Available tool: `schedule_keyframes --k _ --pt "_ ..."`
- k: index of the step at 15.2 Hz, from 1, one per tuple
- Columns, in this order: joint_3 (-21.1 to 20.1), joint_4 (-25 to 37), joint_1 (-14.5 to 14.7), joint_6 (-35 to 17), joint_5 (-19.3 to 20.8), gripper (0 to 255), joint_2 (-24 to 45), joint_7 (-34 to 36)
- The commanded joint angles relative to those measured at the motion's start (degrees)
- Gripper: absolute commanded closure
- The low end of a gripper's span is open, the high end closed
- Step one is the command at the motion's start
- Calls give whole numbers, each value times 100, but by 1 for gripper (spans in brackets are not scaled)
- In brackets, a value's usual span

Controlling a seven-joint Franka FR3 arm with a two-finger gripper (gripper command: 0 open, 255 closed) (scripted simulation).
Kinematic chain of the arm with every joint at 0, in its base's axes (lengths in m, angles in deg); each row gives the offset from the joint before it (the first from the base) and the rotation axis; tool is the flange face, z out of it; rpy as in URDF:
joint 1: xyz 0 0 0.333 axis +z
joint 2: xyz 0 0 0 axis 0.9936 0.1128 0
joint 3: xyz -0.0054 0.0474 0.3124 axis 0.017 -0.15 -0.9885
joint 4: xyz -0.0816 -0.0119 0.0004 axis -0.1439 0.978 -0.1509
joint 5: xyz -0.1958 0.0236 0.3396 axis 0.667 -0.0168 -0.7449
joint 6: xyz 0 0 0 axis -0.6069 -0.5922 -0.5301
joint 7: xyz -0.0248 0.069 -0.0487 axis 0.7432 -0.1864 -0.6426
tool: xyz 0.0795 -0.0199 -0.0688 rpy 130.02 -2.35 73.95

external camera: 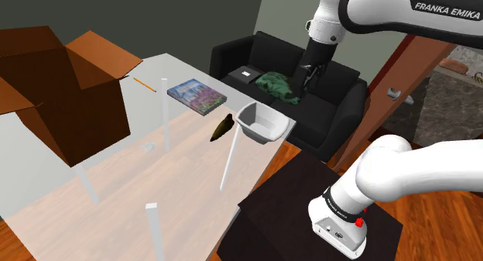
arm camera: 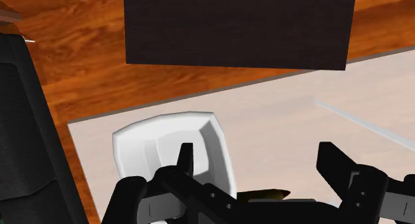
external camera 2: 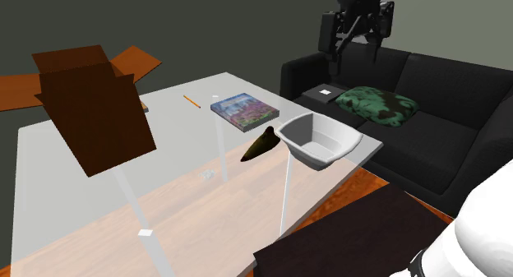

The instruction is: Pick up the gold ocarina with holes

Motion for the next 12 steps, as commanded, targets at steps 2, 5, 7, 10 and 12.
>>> schedule_keyframes --k 2,5,7,10,12 --pt "-115 -169 -35 -224 -77 0 -9 298" --pt "-486 -607 -150 -926 -298 0 60 1186" --pt "-746 -837 -232 -1417 -424 0 190 1779" --pt "-1156 -1083 -382 -2179 -562 0 513 2681" --pt "-1443 -1178 -514 -2694 -604 0 811 3298"
